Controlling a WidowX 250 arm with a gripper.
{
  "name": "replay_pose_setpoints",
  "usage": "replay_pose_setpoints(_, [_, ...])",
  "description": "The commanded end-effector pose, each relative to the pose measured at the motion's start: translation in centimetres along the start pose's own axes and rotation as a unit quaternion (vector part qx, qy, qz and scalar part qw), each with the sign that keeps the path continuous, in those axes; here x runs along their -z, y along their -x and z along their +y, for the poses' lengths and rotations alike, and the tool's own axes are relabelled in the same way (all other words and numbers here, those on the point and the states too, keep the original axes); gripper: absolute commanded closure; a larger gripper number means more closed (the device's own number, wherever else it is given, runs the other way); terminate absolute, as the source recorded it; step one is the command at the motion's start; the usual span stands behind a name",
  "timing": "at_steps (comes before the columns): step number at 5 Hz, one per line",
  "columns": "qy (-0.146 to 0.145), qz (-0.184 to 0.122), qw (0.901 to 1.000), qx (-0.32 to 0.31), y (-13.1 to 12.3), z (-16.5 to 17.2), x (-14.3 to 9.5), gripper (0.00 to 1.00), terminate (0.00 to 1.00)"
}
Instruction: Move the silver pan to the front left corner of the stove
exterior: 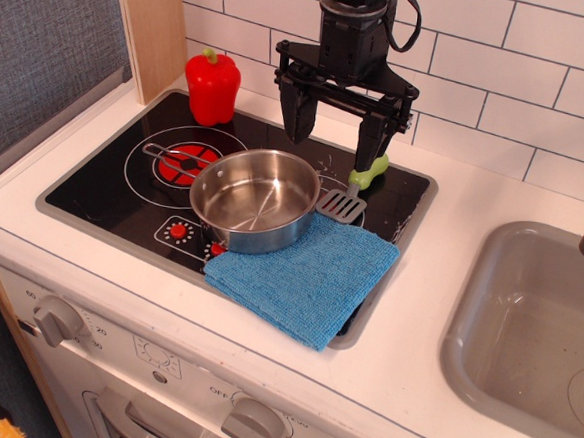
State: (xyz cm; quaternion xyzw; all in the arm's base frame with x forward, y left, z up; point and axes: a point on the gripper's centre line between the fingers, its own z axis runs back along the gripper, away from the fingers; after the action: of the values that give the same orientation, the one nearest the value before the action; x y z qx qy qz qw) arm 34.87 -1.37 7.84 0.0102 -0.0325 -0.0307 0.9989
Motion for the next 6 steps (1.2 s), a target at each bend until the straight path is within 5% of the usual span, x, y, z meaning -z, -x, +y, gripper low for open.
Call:
replay_pose_setpoints(1, [0.0, 0.0, 1.0, 0.0, 0.0, 0.0, 0.0, 0.0, 0.0])
replay_pose_setpoints(4, [-0.006, 0.015, 0.9991, 0.039, 4.9, -0.7, 3.2, 0.0, 0.0])
replay_pose_setpoints(5, [-0.005, 0.012, 0.9992, 0.037, 4.6, -0.5, 3.6, 1.0, 0.0])
replay_pose_setpoints(6, [-0.002, 0.008, 0.9993, 0.035, 4.2, -0.3, 3.4, 1.0, 0.0])
